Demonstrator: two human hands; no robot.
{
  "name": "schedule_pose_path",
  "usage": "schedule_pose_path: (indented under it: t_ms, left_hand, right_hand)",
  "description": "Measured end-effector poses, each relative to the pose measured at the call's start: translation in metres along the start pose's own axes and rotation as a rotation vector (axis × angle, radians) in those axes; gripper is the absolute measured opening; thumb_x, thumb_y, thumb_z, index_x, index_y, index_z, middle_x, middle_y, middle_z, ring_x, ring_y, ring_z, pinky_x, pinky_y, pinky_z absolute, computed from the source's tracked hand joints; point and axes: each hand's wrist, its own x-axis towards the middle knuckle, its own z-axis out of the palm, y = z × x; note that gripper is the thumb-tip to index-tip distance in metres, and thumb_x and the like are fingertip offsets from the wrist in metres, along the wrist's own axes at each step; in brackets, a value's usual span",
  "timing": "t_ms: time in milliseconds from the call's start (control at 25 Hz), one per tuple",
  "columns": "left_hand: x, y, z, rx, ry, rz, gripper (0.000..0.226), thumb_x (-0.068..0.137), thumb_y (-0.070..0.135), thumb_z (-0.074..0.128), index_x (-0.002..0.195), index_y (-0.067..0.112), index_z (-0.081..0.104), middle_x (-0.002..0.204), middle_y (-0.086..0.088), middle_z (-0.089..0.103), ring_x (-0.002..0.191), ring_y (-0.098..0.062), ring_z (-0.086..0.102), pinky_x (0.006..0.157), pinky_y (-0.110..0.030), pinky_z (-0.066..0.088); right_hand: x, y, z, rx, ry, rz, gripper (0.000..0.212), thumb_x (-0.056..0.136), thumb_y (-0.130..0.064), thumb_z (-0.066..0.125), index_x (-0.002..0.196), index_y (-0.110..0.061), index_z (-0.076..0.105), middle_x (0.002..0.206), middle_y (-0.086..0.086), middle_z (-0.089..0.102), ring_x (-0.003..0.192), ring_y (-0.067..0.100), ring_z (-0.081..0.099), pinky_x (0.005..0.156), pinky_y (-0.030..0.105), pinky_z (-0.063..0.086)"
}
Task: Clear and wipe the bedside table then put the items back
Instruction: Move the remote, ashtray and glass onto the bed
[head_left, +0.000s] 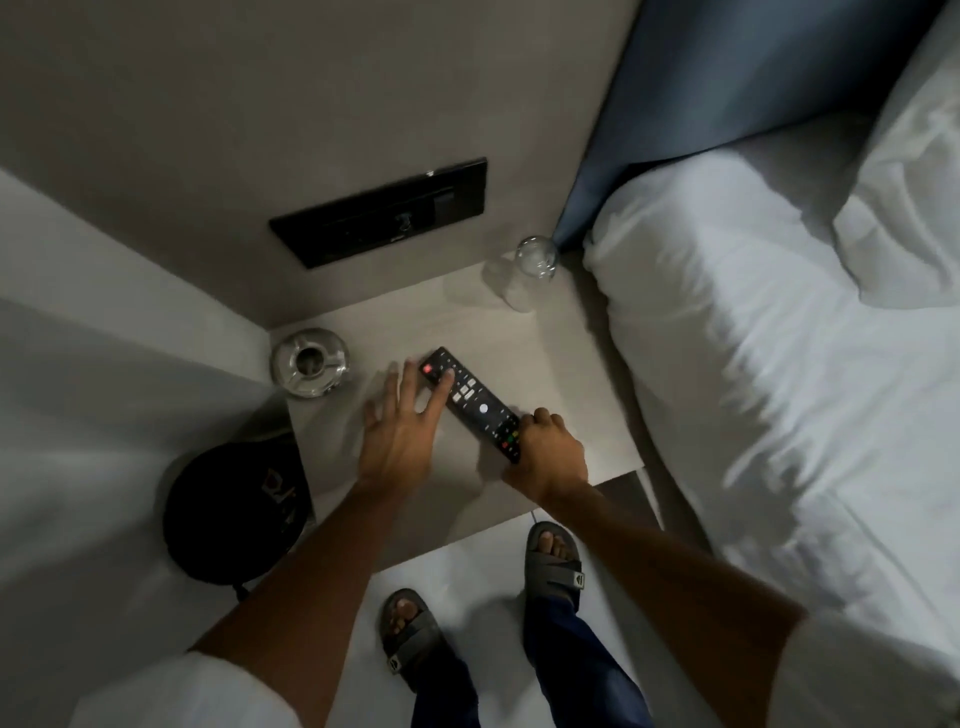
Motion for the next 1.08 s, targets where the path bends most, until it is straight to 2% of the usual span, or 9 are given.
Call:
schedule_pose_path:
  t_ms: [80, 160, 240, 320, 440, 560, 720, 960, 1080]
  left_hand:
    - [0.007, 0.020, -0.017, -0.080, 0.067, 0.069, 0.086, 0.088, 0.006, 0.058, 0.154, 0.034, 0.009, 0.163, -0.012, 0.007, 0.147, -0.035, 0.022, 0.105, -0.051, 0.045]
    - [0.017, 0.055, -0.039, -0.198, 0.165, 0.179, 0.072, 0.087, 0.003, 0.060, 0.149, 0.026, 0.032, 0.159, -0.011, 0.028, 0.138, -0.033, 0.041, 0.092, -0.051, 0.055]
    - [0.034, 0.099, -0.061, -0.262, 0.291, 0.304, 0.055, 0.083, -0.001, 0.064, 0.135, 0.015, 0.055, 0.148, -0.014, 0.046, 0.125, -0.034, 0.055, 0.083, -0.050, 0.059]
    - [0.050, 0.151, -0.081, -0.323, 0.382, 0.388, 0.051, 0.077, -0.003, 0.067, 0.125, 0.013, 0.064, 0.142, -0.016, 0.054, 0.116, -0.034, 0.062, 0.081, -0.046, 0.060]
    - [0.054, 0.240, -0.098, -0.410, 0.330, 0.453, 0.062, 0.074, 0.000, 0.059, 0.133, 0.015, 0.057, 0.148, -0.018, 0.046, 0.122, -0.037, 0.054, 0.095, -0.044, 0.051]
    - [0.041, 0.327, -0.092, -0.546, 0.074, 0.512, 0.072, 0.078, -0.002, 0.051, 0.145, 0.021, 0.041, 0.156, -0.015, 0.035, 0.139, -0.035, 0.036, 0.114, -0.041, 0.032]
    - [0.035, 0.416, -0.085, -0.609, -0.202, 0.610, 0.076, 0.080, -0.004, 0.047, 0.150, 0.022, 0.028, 0.159, -0.011, 0.026, 0.147, -0.027, 0.020, 0.120, -0.037, 0.022]
    - [0.008, 0.447, -0.063, -0.497, -0.463, 0.709, 0.084, 0.081, 0.000, 0.050, 0.153, 0.025, 0.015, 0.164, -0.011, 0.005, 0.151, -0.026, 0.007, 0.121, -0.037, 0.015]
    - [0.004, 0.431, -0.061, -0.447, -0.315, 0.742, 0.082, 0.081, 0.001, 0.050, 0.153, 0.022, 0.017, 0.163, -0.012, 0.011, 0.150, -0.026, 0.012, 0.122, -0.036, 0.013]
  right_hand:
    - [-0.022, 0.024, -0.028, -0.051, 0.081, -0.040, 0.055, 0.074, -0.027, 0.069, 0.123, -0.012, 0.052, 0.119, 0.006, 0.053, 0.112, 0.026, 0.047, 0.072, 0.035, 0.045]
    - [-0.044, 0.052, -0.070, -0.055, 0.198, -0.003, 0.052, 0.072, -0.028, 0.067, 0.120, -0.014, 0.054, 0.115, 0.004, 0.052, 0.110, 0.026, 0.046, 0.066, 0.033, 0.042]
    - [-0.065, 0.082, -0.116, -0.045, 0.324, 0.050, 0.052, 0.070, -0.031, 0.068, 0.119, -0.016, 0.057, 0.109, 0.003, 0.053, 0.105, 0.026, 0.046, 0.064, 0.034, 0.043]
    - [-0.089, 0.116, -0.157, -0.030, 0.438, 0.114, 0.048, 0.068, -0.031, 0.067, 0.114, -0.017, 0.060, 0.102, 0.003, 0.056, 0.101, 0.028, 0.048, 0.062, 0.033, 0.042]
    - [-0.123, 0.176, -0.194, -0.005, 0.480, 0.310, 0.040, 0.068, -0.021, 0.065, 0.107, -0.019, 0.060, 0.099, 0.003, 0.058, 0.101, 0.029, 0.048, 0.060, 0.034, 0.044]
    - [-0.159, 0.241, -0.202, 0.123, 0.444, 0.580, 0.022, 0.070, -0.008, 0.056, 0.090, -0.017, 0.060, 0.091, 0.003, 0.053, 0.100, 0.031, 0.047, 0.058, 0.036, 0.045]
    - [-0.198, 0.304, -0.189, 0.201, 0.404, 0.762, 0.025, 0.076, -0.008, 0.064, 0.099, -0.017, 0.067, 0.086, 0.005, 0.052, 0.092, 0.033, 0.048, 0.061, 0.036, 0.043]
    - [-0.207, 0.363, -0.193, 0.181, 0.451, 0.849, 0.034, 0.078, 0.004, 0.054, 0.111, -0.005, 0.063, 0.102, 0.021, 0.059, 0.104, 0.044, 0.051, 0.065, 0.041, 0.041]
    - [-0.201, 0.365, -0.192, 0.108, 0.318, 0.817, 0.046, 0.080, 0.000, 0.058, 0.125, -0.009, 0.058, 0.116, 0.020, 0.060, 0.112, 0.042, 0.051, 0.087, 0.048, 0.044]
